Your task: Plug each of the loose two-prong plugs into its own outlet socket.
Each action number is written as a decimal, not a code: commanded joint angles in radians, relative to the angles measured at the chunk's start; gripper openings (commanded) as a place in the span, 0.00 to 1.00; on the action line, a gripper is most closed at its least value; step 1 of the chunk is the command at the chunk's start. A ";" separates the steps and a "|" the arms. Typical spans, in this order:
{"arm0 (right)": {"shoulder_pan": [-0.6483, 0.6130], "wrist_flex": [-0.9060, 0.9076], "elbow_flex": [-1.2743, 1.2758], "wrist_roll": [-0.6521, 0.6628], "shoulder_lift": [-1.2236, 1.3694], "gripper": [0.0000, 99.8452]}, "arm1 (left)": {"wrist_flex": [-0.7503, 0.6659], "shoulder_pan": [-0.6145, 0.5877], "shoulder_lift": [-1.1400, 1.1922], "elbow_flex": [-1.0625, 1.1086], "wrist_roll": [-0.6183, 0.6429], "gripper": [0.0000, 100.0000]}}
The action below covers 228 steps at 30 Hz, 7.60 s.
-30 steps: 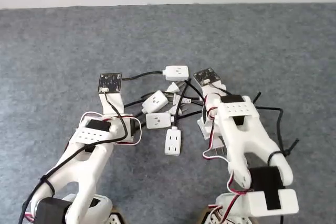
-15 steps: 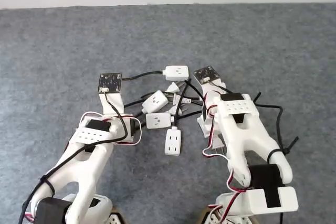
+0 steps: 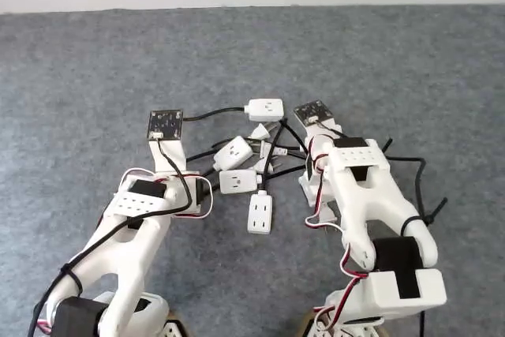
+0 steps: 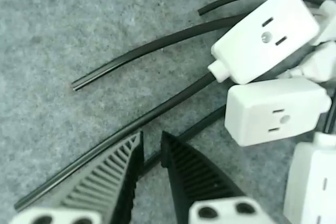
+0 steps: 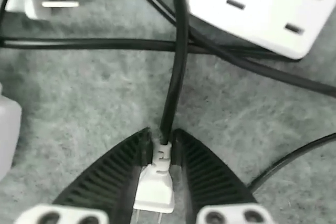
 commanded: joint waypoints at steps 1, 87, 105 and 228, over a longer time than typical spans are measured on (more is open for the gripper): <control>0.016 0.012 -0.052 0.011 -0.007 0.01 | -0.020 -0.009 -0.025 -0.004 -0.003 0.06; -0.533 0.429 -0.137 0.144 -0.522 0.01 | -0.098 0.295 -0.611 0.338 -0.377 0.01; -0.430 0.120 -0.003 -0.153 -0.533 0.01 | -0.427 -0.063 -0.675 0.443 -0.028 0.01; -0.414 -0.219 0.334 -0.371 -0.877 0.01 | -0.290 -0.318 -1.000 0.584 -0.009 0.01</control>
